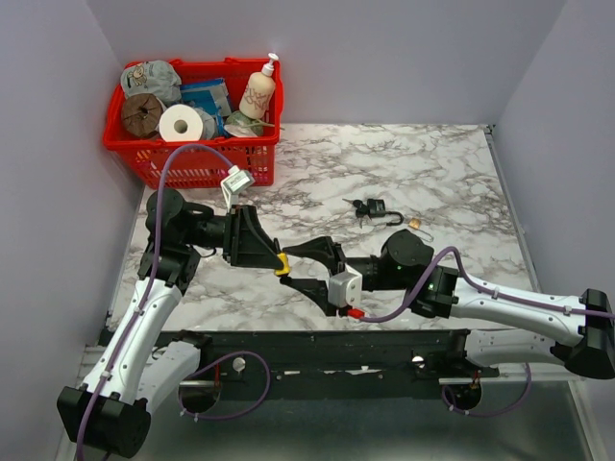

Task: Lock with the key
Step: Adjust the lock.

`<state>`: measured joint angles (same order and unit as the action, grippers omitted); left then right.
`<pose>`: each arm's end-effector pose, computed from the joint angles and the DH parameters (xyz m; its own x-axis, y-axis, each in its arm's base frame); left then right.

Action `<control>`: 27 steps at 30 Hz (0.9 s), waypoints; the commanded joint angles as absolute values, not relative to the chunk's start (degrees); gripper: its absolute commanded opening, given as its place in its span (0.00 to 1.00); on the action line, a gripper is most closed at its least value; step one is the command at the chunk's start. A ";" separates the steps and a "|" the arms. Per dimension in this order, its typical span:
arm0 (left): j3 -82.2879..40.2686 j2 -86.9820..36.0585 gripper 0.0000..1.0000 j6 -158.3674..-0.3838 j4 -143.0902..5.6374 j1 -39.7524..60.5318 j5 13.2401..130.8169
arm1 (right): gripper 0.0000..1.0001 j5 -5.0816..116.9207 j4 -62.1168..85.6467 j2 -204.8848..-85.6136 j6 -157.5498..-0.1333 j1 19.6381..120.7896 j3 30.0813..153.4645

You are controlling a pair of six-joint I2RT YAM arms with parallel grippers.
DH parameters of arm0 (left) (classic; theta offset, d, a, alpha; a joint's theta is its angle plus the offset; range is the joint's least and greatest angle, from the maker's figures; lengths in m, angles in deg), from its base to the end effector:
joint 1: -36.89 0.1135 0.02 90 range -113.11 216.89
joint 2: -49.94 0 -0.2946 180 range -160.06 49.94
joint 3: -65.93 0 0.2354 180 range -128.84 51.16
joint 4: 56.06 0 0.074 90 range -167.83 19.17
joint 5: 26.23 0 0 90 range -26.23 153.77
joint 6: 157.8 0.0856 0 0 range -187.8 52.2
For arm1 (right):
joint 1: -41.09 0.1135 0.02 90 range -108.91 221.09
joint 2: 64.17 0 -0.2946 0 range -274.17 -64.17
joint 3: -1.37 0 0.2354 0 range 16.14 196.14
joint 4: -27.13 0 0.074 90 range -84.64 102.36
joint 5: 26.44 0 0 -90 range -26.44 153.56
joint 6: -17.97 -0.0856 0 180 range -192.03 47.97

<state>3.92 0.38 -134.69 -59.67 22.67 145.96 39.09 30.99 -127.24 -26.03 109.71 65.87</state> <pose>0.1182 -0.1174 0.4016 -0.8450 0.0852 -0.5279 0.5226 -0.0774 -0.8491 0.0666 0.2673 0.3960 0.7412 0.0972 -0.6642 -0.6690 0.0255 -0.7428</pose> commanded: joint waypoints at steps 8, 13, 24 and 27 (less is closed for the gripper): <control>3.87 1.08 0.00 -133.37 -58.44 22.12 144.19 | 0.60 39.65 30.74 -128.33 -33.26 110.26 68.87; 4.05 1.34 0.00 -131.87 -59.76 22.12 142.87 | 0.60 41.06 29.85 -129.12 -38.10 110.26 70.19; 4.40 2.48 0.00 -129.41 -61.86 22.12 142.52 | 0.51 42.38 29.85 -130.70 -43.01 109.56 71.42; 4.49 2.92 0.00 -126.34 -64.49 22.12 142.17 | 0.46 42.20 29.59 -131.31 -46.09 108.33 72.21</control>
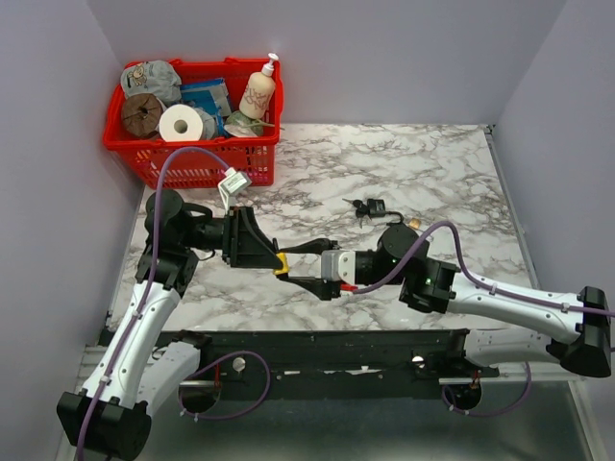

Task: Lock with the key
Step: Adjust the lock.

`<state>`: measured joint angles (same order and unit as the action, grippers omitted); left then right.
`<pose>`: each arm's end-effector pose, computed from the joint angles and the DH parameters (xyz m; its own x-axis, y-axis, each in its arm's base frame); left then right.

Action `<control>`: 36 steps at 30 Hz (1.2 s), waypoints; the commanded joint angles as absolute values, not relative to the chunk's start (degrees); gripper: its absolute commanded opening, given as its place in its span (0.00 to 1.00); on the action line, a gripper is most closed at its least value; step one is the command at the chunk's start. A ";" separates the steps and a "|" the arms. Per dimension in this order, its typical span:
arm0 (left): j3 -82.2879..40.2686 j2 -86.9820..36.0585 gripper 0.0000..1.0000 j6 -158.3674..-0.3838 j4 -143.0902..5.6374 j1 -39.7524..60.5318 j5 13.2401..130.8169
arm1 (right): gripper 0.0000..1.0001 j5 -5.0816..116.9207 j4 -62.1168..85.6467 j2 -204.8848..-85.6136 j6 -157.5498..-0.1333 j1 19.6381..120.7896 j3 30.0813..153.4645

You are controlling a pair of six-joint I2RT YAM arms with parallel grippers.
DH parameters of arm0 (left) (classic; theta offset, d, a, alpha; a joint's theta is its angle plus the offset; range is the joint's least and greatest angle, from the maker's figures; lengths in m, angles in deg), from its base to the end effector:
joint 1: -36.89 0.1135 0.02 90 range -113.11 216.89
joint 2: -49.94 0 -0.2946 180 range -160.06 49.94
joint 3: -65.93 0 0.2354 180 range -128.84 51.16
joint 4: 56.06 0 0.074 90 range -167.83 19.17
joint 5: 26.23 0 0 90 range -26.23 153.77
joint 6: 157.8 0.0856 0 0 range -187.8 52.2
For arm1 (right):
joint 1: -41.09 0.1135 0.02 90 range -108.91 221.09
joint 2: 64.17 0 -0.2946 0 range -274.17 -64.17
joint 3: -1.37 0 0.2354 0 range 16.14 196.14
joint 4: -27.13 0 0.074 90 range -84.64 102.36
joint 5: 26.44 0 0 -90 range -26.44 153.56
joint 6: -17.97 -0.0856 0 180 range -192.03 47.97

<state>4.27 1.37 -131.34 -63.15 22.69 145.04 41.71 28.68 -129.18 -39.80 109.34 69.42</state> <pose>0.1158 -0.1166 0.3968 -0.8413 0.0727 -0.5356 0.5319 -0.0648 -0.8443 0.0755 0.2752 0.4053 0.5582 0.0632 -0.8273 -0.8297 0.0391 -0.5568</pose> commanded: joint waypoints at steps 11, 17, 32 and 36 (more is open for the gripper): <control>2.82 4.24 0.00 -112.19 -80.76 21.68 139.44 | 0.39 39.13 28.88 -132.02 -49.70 106.48 72.57; 2.73 3.45 0.00 -113.15 -81.20 22.03 138.04 | 0.56 38.77 26.08 -132.02 -48.12 106.48 72.74; -13.61 -8.67 0.00 -74.48 -126.46 28.80 94.83 | 1.00 51.60 12.46 -120.60 -49.35 102.71 65.09; -13.97 -14.12 0.00 -75.87 -129.72 28.80 78.92 | 1.00 54.33 8.94 -119.98 -51.46 98.84 64.57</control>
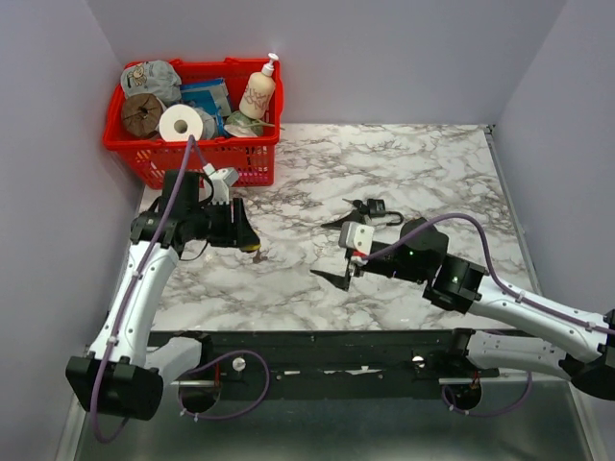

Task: Lock with the key
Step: Adjust the lock, then place the lock at the center of the board.

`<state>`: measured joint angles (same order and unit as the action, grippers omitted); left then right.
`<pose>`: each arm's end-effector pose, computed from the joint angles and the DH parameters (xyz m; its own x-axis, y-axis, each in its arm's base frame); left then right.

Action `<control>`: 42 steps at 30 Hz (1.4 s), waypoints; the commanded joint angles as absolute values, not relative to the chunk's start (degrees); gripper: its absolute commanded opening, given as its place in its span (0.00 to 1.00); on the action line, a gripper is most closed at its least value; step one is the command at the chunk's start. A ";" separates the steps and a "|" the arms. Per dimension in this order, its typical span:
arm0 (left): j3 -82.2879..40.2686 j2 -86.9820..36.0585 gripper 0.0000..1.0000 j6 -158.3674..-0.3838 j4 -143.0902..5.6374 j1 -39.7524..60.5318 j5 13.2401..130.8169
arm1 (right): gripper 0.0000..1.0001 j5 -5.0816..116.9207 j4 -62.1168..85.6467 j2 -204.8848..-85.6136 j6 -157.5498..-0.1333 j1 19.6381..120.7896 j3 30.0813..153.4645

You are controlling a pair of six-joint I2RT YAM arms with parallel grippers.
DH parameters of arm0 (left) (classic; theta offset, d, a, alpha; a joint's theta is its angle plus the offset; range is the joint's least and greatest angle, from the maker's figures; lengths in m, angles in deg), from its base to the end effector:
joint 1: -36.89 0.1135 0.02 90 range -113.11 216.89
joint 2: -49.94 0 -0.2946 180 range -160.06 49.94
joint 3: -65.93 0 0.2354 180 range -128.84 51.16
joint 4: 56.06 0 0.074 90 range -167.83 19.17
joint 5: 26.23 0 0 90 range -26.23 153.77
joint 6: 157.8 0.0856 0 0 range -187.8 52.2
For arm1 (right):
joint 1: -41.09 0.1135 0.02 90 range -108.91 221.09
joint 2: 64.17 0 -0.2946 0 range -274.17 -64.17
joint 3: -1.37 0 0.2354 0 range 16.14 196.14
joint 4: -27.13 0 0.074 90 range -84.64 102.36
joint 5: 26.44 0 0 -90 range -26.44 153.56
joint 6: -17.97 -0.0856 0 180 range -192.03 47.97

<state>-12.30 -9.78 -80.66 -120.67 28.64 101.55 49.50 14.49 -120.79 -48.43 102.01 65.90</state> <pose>0.1834 -0.0796 0.3406 -0.8140 -0.0597 -0.5778 0.3617 0.7262 -0.5847 0.1022 0.2265 0.3789 0.3498 -0.1701 -0.9213 -0.9007 0.2093 -0.3806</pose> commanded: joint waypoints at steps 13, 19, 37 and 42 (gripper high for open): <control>-14.14 -35.64 0.00 -74.65 -127.17 28.72 68.25 | 1.00 53.63 1.73 -116.90 -51.28 91.63 63.69; -15.72 -43.03 0.00 -75.00 -125.77 28.72 68.34 | 1.00 52.84 1.37 -115.85 -51.81 90.83 62.63; -21.00 -56.22 0.18 -77.20 -123.04 28.63 69.04 | 1.00 50.29 1.02 -114.35 -52.51 89.87 61.67; -21.09 -57.11 0.34 -77.55 -122.60 28.54 68.78 | 1.00 50.46 1.02 -114.09 -52.69 89.87 61.14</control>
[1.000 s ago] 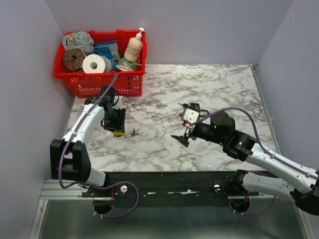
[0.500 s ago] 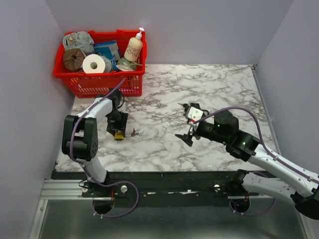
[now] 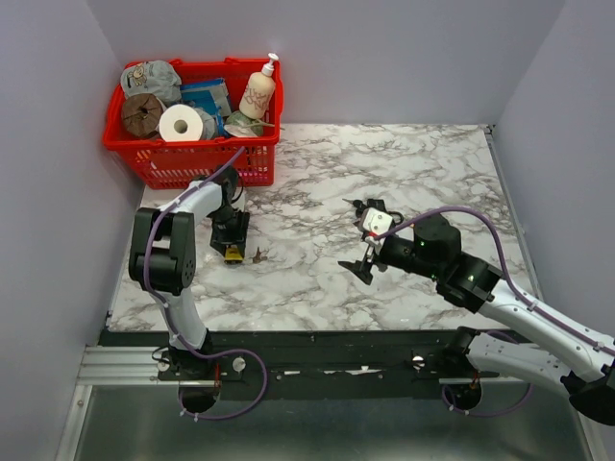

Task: Lock with the key
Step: Place the lock at the center of the board, then pick up the lock from the center of the board.

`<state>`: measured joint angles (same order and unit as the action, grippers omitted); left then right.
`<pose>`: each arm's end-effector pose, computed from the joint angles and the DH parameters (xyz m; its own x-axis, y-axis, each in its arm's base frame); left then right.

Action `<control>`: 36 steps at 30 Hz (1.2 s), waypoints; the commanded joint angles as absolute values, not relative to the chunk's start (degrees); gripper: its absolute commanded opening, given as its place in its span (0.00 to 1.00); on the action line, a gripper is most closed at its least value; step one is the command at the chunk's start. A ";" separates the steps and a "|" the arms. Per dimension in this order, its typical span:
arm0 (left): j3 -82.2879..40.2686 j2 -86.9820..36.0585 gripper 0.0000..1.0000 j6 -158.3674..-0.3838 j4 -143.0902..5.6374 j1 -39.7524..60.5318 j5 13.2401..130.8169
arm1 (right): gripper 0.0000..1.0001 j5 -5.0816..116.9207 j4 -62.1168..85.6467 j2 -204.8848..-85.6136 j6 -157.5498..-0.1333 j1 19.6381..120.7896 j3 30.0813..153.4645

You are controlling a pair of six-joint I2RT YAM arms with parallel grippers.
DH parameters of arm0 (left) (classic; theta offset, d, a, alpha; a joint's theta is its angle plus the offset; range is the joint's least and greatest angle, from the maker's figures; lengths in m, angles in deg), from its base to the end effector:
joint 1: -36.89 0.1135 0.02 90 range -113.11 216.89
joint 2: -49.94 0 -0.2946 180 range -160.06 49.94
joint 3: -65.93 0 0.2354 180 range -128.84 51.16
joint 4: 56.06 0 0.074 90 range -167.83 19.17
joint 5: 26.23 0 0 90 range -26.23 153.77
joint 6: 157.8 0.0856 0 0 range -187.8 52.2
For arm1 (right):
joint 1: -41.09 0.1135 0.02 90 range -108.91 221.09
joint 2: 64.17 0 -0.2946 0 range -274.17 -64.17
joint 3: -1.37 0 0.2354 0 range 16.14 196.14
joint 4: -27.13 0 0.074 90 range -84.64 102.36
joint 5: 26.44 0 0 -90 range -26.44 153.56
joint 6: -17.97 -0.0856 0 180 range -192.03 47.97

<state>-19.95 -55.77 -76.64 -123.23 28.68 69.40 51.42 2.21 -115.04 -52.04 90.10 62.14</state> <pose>0.3250 -0.0554 0.1583 -0.9993 -0.0103 -0.0367 -0.0064 0.9945 -0.1048 0.1296 0.1766 0.3416 0.1381 -0.3506 -0.9263 -0.8768 0.3917 -0.2790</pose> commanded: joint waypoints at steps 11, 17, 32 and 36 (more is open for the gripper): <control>-20.65 -53.68 0.82 -78.26 -122.69 28.54 68.34 | 1.00 50.82 0.41 -114.09 -52.60 89.78 62.72; -20.74 -46.93 0.99 -77.38 -124.27 28.63 69.83 | 1.00 52.40 -1.09 -114.79 -53.30 88.47 64.91; -19.51 -5.70 0.99 -66.13 -116.19 28.98 86.42 | 1.00 43.71 -22.69 -132.69 -52.71 68.89 78.44; -18.01 -2.79 0.99 -65.95 -113.55 28.98 93.02 | 1.00 39.66 -28.48 -142.26 -41.82 63.07 83.36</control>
<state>-19.65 -4.05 -68.31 -117.46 28.68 83.27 45.87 -17.07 -134.51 -51.86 67.87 78.99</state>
